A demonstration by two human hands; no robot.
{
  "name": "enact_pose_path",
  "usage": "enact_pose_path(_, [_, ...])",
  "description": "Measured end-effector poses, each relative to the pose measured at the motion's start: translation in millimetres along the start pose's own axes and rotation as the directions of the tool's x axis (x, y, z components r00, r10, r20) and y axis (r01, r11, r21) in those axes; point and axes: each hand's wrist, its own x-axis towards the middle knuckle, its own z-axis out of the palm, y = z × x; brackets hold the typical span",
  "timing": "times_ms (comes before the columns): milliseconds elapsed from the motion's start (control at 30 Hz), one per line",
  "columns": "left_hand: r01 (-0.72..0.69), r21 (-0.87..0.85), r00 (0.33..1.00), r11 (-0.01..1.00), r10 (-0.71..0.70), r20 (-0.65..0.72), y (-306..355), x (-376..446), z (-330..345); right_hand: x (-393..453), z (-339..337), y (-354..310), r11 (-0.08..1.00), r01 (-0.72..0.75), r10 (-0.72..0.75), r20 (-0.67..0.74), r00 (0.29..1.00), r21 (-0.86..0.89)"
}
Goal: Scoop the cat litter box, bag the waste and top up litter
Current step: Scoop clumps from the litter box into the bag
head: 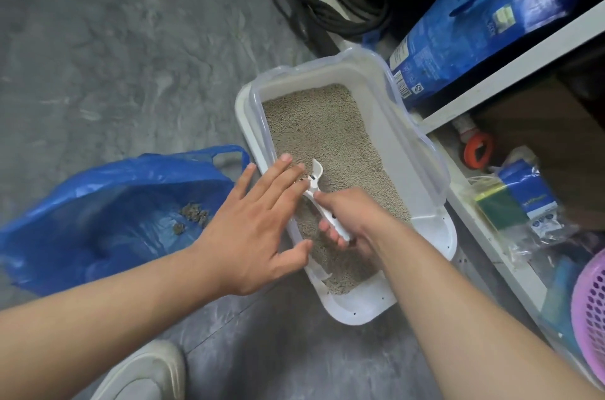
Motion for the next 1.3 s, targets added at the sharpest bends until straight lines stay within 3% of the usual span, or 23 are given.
enact_pose_path(433, [-0.013, -0.030, 1.000, 0.999, 0.014, 0.022, -5, -2, -2, 36, 19, -47, 0.983, 0.144, -0.145, -0.001, 0.989, 0.114])
enact_pose_path(733, [-0.004, -0.014, 1.000, 1.000, 0.005, 0.012, -3, -4, -4, 18, 19, -17, 0.935, 0.245, -0.244, -0.035, 0.969, 0.257])
enact_pose_path(867, [0.004, -0.004, 1.000, 1.000, -0.004, 0.006, -1, -4, -3, 4, 9, 5, 0.914, 0.244, -0.222, -0.102, 0.970, 0.323])
enact_pose_path(1300, [0.026, -0.001, 1.000, 1.000, -0.026, 0.004, 5, -2, -4, -40, -16, 58, 0.906, 0.283, -0.224, -0.210, 0.952, 0.316])
